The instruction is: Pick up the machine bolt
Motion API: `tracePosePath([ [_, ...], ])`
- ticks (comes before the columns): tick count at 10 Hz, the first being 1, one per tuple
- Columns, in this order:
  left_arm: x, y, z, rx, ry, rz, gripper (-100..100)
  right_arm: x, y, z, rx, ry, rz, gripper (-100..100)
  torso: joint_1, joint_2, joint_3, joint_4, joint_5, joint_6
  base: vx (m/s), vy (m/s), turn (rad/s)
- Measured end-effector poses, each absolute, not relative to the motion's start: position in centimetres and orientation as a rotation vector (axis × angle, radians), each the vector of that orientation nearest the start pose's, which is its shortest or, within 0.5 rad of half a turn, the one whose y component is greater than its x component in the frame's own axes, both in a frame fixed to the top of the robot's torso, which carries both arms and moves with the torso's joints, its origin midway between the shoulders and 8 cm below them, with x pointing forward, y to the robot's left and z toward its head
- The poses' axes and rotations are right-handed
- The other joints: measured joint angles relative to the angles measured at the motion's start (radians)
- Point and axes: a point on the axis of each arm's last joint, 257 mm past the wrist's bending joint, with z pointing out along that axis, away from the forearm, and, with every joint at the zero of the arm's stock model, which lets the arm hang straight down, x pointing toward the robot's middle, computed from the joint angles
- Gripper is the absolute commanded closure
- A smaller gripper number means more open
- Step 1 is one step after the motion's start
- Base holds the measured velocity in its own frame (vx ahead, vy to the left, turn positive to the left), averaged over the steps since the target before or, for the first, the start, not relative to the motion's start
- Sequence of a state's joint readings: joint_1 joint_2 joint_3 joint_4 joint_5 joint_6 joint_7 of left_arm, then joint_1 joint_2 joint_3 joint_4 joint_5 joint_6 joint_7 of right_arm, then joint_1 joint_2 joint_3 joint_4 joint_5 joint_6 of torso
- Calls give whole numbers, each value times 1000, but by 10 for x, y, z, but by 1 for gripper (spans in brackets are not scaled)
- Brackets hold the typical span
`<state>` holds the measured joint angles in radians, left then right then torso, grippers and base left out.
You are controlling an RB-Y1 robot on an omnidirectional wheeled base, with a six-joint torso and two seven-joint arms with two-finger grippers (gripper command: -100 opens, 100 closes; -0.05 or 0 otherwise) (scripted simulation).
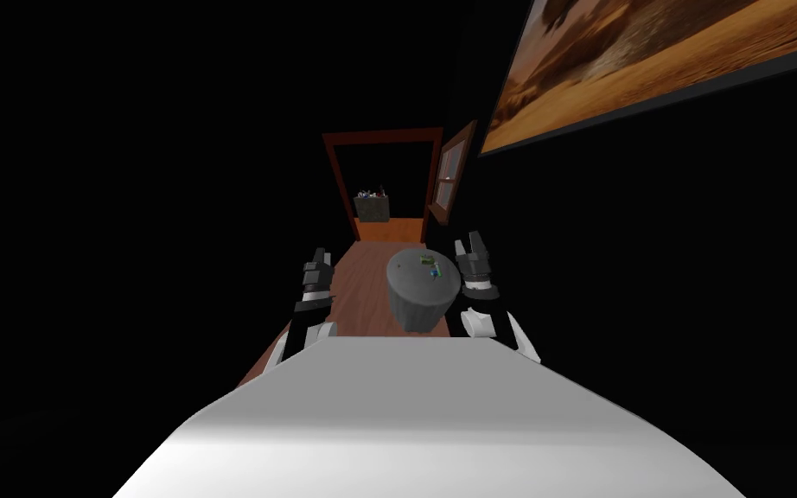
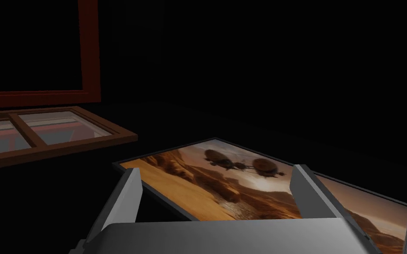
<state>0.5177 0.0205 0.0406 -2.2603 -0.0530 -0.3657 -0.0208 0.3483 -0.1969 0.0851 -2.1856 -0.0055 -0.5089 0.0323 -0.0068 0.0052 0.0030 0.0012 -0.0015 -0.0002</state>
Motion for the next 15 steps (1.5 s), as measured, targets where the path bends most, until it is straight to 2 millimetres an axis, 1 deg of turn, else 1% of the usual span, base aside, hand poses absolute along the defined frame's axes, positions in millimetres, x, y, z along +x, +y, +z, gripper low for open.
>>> tracePosePath([
  [1, 365, 296, -17, -735, 775, -1157, 0, 382, -218, 18, 454, 806, 1377, -100, 1, 0, 0, 0, 0, 0, -47, -49, 45],
  [5, 365, 296, -17, -735, 775, -1157, 0, 408, -206, -8, 418, 914, 1302, -100, 4, -4, -2, -1, 1, 0, -40, -27, 79],
  [6, 365, 296, -17, -735, 775, -1157, 0, 413, -207, -13, 413, 935, 1284, -100, 5, -4, -2, -1, 1, 1, -42, -16, 107],
  [8, 365, 296, -17, -735, 775, -1157, 0, 433, -204, -29, 380, 1008, 1221, -100, 4, -3, -2, -1, 1, 0, -53, -33, 116],
  [11, 365, 296, -17, -735, 775, -1157, 0, 458, -202, -66, 349, 1124, 1115, -100, 5, -3, -2, -1, 1, 0, -42, -20, 105],
  [15, 365, 296, -17, -735, 775, -1157, 0, 484, -215, -107, 315, 1250, 982, -100, 6, -5, -3, -1, 1, 0, -22, -6, 75],
])
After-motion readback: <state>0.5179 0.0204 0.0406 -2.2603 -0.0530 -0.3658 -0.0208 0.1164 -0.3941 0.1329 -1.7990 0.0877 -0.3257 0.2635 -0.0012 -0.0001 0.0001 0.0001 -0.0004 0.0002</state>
